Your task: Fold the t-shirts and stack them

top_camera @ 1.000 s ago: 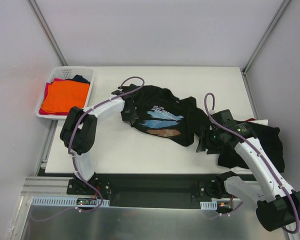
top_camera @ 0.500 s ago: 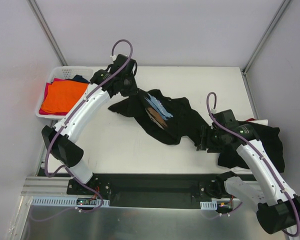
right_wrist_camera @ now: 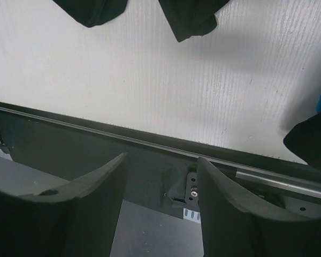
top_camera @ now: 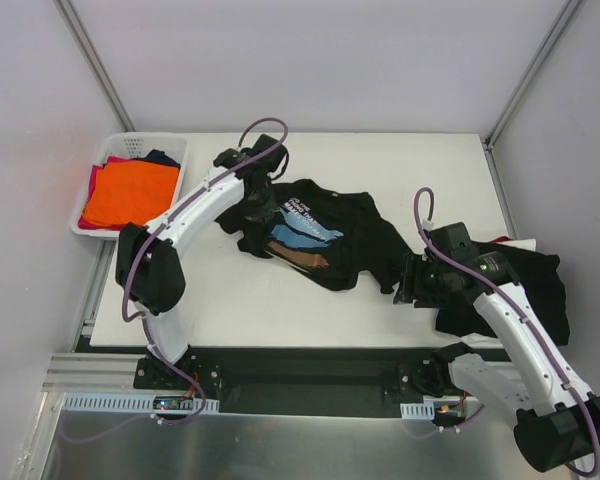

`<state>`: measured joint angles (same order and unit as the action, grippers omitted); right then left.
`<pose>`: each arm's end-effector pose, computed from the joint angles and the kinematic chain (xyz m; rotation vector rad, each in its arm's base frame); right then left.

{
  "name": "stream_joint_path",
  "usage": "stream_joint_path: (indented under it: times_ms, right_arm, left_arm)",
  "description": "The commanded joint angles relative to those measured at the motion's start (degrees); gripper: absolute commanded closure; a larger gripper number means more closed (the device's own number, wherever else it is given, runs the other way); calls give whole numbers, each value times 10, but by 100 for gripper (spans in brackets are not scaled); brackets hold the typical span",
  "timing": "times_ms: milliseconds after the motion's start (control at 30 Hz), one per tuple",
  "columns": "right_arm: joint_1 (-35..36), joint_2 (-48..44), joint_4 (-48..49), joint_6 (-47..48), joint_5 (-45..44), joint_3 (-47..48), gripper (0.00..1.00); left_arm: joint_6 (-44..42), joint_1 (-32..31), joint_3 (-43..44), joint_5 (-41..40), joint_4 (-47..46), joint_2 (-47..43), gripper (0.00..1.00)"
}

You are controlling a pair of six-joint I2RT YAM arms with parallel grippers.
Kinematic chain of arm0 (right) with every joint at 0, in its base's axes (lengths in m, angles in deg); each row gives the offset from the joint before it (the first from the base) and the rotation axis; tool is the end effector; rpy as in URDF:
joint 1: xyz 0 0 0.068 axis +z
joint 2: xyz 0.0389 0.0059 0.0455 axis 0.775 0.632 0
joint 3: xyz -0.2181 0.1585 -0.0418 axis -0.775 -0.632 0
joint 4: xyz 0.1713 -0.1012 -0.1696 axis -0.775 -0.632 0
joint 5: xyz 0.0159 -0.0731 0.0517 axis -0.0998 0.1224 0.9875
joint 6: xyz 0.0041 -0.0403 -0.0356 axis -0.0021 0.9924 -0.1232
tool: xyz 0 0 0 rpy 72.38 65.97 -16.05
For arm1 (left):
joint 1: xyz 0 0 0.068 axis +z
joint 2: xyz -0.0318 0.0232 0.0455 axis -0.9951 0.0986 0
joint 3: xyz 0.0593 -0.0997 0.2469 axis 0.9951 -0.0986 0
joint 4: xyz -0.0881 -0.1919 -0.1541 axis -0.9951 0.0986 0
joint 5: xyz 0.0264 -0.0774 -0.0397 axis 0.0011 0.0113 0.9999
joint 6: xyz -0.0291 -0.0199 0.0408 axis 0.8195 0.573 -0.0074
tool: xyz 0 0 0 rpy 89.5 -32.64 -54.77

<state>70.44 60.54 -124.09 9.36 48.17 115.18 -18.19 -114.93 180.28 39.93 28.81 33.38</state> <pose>0.1448 0.0578 0.2791 -0.3278 2.6330 0.3803 0.3296 -0.1881 0.2943 -0.2630 2.6381 -0.1932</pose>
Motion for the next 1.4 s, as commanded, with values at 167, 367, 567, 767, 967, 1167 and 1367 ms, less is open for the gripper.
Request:
stream_joint_path:
  times_ms: [167, 367, 567, 767, 967, 1167, 1367]
  right_arm:
    - [0, 25, 7, 0, 29, -14, 40]
    - [2, 45, 11, 1, 29, -4, 39]
    - [5, 72, 16, 4, 27, 14, 39]
    - [12, 93, 36, -1, 36, 19, 39]
    - [25, 123, 42, -1, 32, 53, 38]
    - [29, 155, 62, 27, 9, 65, 67]
    - [10, 276, 85, 75, -27, 131, 99]
  left_arm:
    - [-37, 31, 204, 5, 31, 167, 100]
    - [-14, 78, 318, 28, 96, 290, 100]
    - [28, 108, 297, -8, 124, 277, 98]
    - [19, 116, 275, -29, 139, 239, 89]
    - [38, 108, 234, -50, 155, 157, 1]
    - [45, 73, 220, -50, 137, 69, 10]
    - [79, -46, 198, -28, 123, 76, 100]
